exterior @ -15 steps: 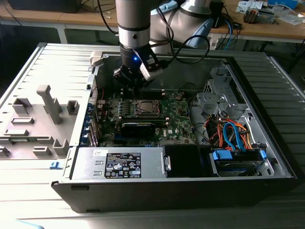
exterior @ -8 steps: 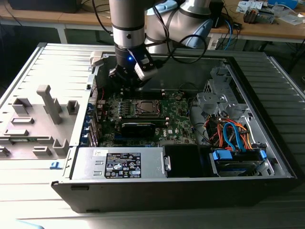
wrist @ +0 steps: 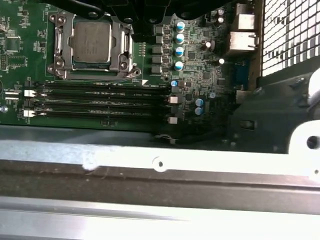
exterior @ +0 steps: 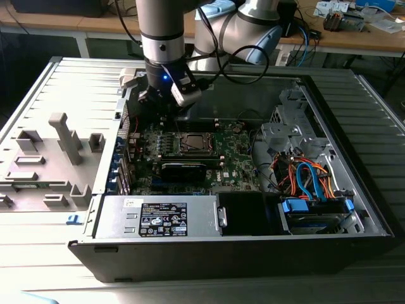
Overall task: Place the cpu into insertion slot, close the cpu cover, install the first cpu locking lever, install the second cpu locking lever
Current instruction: 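Install the first cpu locking lever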
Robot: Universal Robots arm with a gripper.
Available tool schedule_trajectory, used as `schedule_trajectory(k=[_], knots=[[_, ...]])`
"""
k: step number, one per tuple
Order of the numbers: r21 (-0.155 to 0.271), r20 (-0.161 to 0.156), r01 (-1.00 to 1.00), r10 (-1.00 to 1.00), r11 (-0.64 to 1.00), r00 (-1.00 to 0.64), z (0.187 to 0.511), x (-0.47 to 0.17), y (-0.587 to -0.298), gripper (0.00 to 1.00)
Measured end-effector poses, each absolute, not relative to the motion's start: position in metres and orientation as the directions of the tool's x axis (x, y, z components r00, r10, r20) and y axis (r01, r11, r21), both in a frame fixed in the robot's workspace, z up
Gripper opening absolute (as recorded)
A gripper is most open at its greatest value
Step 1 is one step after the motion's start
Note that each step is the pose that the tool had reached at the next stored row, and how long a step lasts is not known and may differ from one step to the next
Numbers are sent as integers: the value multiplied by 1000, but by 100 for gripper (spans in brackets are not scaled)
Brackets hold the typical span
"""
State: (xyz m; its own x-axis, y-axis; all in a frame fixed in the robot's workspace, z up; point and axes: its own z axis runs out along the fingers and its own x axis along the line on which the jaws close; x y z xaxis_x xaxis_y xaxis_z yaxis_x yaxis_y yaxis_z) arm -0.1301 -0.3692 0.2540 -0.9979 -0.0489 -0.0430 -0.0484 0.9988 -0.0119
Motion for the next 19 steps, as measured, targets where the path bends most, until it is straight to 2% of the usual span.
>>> schedule_trajectory(k=[8, 19], knots=[[-12, -45, -48, -49, 999, -998, 263, -135, -366, 11], [-1, -46, -48, -48, 999, -998, 263, -136, -344, 11]])
